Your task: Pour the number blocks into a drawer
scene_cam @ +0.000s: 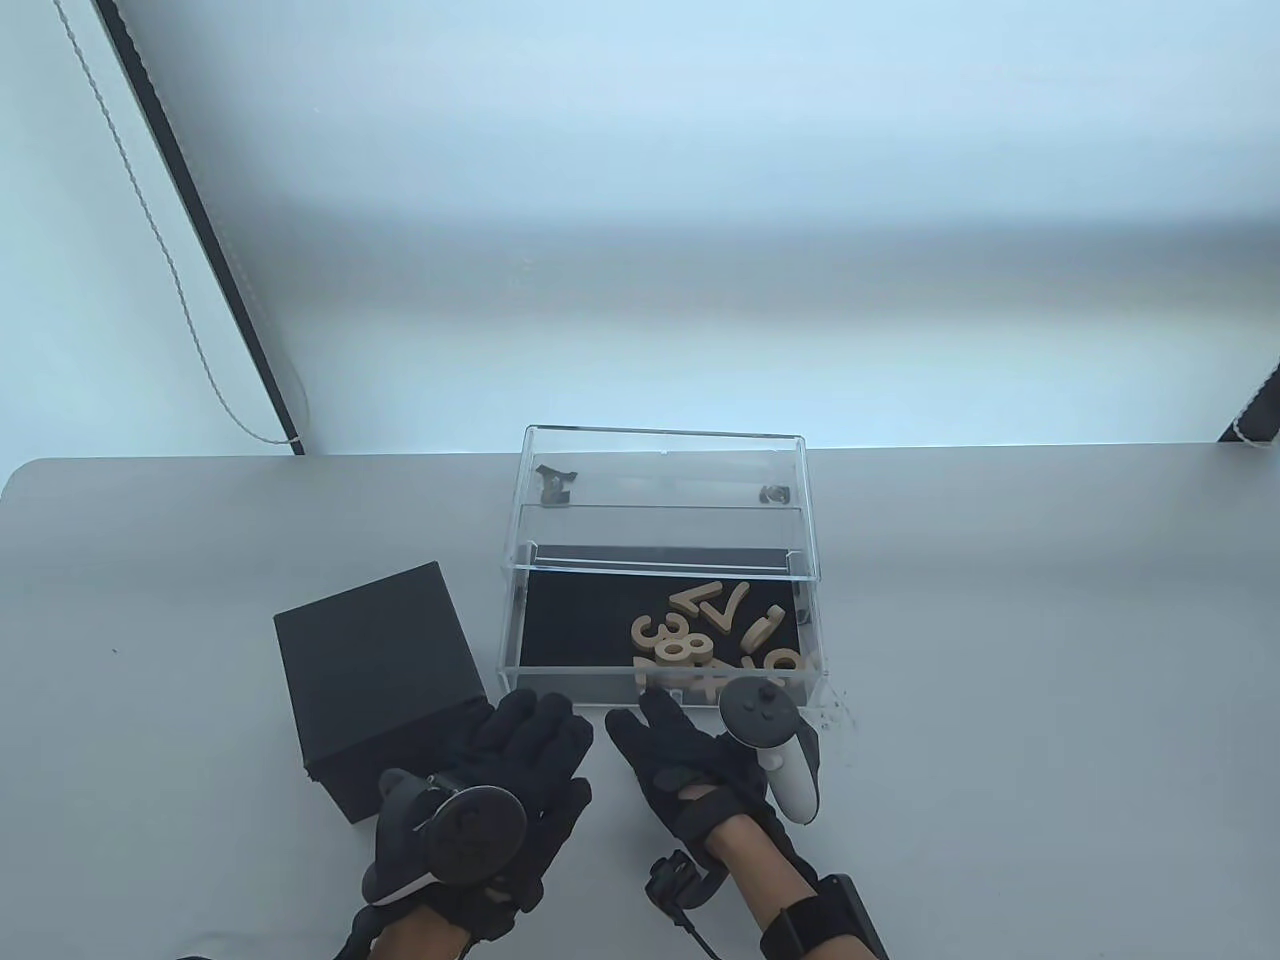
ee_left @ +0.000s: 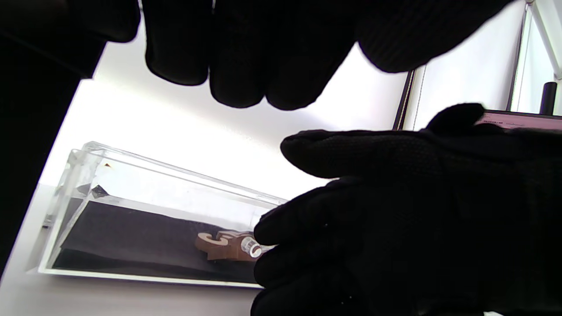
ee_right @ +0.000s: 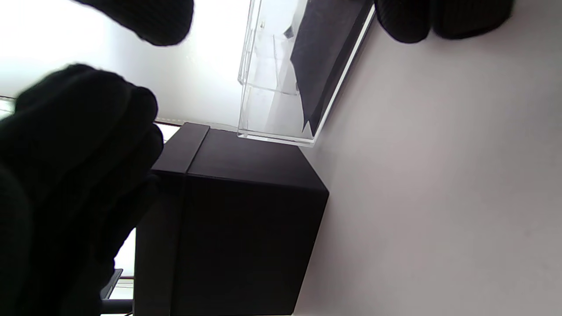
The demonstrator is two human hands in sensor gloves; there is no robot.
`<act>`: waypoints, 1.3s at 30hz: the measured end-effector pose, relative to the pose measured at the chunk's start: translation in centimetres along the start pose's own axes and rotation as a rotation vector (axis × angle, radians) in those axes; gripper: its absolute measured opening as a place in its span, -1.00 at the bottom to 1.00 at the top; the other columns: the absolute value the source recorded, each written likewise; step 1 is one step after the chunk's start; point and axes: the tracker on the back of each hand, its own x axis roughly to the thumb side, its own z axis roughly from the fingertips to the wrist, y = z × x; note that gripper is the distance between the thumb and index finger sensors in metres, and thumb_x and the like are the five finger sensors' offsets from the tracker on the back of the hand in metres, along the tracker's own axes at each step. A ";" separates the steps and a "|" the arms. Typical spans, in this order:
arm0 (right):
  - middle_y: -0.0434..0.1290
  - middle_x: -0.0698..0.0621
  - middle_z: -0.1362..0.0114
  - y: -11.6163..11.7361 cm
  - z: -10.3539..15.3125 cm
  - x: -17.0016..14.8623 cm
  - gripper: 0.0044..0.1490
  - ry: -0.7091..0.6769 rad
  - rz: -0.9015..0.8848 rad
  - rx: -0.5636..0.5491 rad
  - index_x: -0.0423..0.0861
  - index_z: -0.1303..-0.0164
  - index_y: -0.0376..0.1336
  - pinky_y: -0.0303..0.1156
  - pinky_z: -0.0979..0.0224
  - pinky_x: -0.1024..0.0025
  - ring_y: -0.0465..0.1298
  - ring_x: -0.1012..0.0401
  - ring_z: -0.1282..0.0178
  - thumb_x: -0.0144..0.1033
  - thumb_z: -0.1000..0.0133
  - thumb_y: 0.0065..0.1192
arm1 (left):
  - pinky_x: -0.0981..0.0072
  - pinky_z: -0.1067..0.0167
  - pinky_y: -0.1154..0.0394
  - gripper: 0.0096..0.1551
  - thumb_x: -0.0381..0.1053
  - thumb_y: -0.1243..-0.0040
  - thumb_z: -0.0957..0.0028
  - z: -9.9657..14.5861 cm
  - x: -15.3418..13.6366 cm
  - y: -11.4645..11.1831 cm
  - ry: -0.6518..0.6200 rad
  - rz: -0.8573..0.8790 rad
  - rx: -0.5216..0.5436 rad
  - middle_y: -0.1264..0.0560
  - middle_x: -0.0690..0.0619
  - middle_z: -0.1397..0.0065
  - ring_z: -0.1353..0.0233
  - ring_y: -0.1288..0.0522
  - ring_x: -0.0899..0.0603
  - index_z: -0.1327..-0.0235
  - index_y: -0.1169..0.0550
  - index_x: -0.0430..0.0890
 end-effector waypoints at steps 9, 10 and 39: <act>-0.29 -0.57 -0.48 -0.1 -1.2 0.6 0.20 -0.048 0.028 -0.017 -0.34 -0.48 -0.40 0.14 -0.41 -0.42 0.03 -0.42 -0.52 0.29 -0.17 -0.02 | -0.37 -0.44 -0.19 -0.28 0.34 -0.03 0.02 -0.2 -0.7 -1.6 0.043 0.049 -0.076 -0.42 -0.07 -0.59 -0.57 -0.31 -0.34 -0.35 -0.49 0.01; -0.30 -0.57 -0.48 -0.2 -1.4 0.7 0.20 -0.047 0.030 -0.019 -0.34 -0.48 -0.41 0.14 -0.41 -0.42 0.02 -0.42 -0.52 0.29 -0.17 -0.03 | -0.37 -0.44 -0.19 -0.28 0.34 -0.03 0.02 -0.2 -0.8 -1.7 0.048 0.051 -0.080 -0.42 -0.08 -0.59 -0.56 -0.31 -0.34 -0.35 -0.49 0.01; -0.29 -0.56 -0.50 -3.7 -8.1 2.2 0.16 -0.027 0.072 -0.076 -0.31 -0.51 -0.35 0.10 -0.42 -0.42 -0.01 -0.44 -0.51 0.27 -0.18 -0.01 | -0.36 -0.42 -0.23 -0.28 0.33 -0.03 0.02 -0.6 -2.3 -3.2 0.111 0.100 -0.160 -0.43 -0.08 -0.58 -0.55 -0.33 -0.35 -0.34 -0.49 0.01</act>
